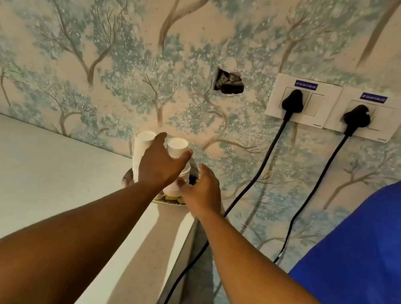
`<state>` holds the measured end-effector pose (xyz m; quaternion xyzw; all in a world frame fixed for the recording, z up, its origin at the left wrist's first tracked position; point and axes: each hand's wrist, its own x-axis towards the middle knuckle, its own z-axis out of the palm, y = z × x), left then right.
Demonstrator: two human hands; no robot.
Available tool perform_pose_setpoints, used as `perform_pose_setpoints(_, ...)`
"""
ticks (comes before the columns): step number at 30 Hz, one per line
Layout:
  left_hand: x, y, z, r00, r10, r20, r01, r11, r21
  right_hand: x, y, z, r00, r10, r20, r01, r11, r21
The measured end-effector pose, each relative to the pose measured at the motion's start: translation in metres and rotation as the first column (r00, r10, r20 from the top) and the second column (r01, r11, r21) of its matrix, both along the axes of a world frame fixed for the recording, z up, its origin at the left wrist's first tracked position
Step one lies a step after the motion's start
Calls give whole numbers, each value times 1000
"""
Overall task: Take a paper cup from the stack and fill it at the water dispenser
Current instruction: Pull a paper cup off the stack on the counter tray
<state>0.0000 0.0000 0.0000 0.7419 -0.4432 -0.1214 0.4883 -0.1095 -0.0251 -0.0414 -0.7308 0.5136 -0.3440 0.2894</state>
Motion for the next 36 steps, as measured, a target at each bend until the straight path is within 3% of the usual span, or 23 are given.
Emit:
perform_pose_setpoints(8,3,-16,-15,997,77,0,-77,996,-36,24,-14,-11,999,22,31,-23,999,34)
perform_pose_setpoints(23,11,-18,-17,996,51,68,-49,998,-31,39,-18,-24,977,-31,212,18,998,67)
perform_pose_setpoints(36,18,-22,7,989,71,132,-53,990,-129,39,-19,-24,978,-66,197,48,994,96)
